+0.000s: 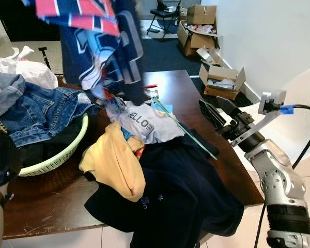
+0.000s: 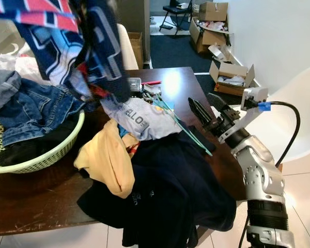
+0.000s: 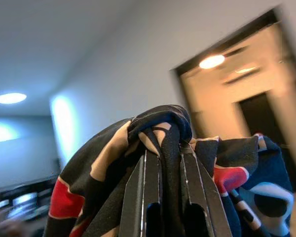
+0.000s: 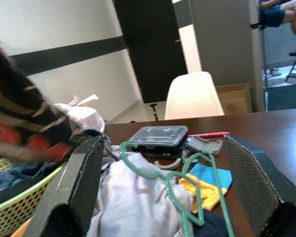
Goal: Hang hanger
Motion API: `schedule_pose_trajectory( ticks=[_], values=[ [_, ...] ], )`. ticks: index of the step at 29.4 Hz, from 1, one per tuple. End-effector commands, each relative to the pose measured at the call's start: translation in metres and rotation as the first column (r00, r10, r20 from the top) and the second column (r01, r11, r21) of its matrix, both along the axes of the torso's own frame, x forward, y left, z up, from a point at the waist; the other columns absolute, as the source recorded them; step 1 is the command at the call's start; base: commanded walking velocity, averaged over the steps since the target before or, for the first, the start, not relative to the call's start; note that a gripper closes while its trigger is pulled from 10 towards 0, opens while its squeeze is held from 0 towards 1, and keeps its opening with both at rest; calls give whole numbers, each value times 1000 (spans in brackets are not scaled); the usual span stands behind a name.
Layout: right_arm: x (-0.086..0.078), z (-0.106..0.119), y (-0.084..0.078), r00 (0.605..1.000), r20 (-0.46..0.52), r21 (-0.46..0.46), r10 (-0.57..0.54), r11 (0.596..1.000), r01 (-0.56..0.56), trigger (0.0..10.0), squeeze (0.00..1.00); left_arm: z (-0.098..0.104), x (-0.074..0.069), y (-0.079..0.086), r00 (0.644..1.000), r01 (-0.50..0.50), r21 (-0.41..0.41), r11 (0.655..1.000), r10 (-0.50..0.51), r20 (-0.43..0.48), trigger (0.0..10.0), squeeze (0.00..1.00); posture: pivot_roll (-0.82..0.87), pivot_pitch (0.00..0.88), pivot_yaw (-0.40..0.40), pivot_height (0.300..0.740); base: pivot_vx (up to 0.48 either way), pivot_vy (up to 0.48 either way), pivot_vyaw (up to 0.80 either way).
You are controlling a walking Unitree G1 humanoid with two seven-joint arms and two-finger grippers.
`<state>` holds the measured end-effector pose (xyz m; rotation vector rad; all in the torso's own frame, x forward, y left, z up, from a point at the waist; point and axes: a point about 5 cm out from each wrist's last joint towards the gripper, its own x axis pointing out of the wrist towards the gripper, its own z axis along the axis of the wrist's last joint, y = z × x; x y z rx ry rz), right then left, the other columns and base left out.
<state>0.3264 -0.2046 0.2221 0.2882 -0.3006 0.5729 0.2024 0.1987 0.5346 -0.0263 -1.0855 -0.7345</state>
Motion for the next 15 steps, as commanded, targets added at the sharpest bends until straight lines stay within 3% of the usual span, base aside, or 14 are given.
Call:
schedule_pose_trajectory(
  ticks=[1,2,3,4,5,15],
  values=[
    [2,-1,-2,1000,-2,4,-29,1000,29,10000,0,2,-9,-5,996,84,11,996,-84,20,3373,0,82,72,-20,740,0,0,0],
    [2,-2,-2,999,-5,5,-34,999,34,10000,0,0,-9,-6,995,100,16,995,-100,11,3373,0,82,72,-20,740,0,0,0],
    [3,-3,-3,999,-12,9,-47,999,47,10000,0,-3,-6,-8,994,111,13,994,-111,-9,6471,0,80,72,-20,740,0,0,0],
    [3,-3,-3,999,-12,9,-47,999,47,10000,0,-3,-6,-8,994,111,13,994,-111,-9,6471,0,80,72,-20,740,0,0,0],
    [4,-3,-3,998,-17,13,-56,998,56,10000,0,-6,-4,-10,993,119,9,993,-118,-24,10000,0,80,72,-20,740,0,0,0],
    [10,-4,-15,990,-59,35,-131,990,134,10000,0,-14,3,-15,988,133,-2,991,-133,-82,10000,0,78,71,-19,740,0,0,0]
  ],
)
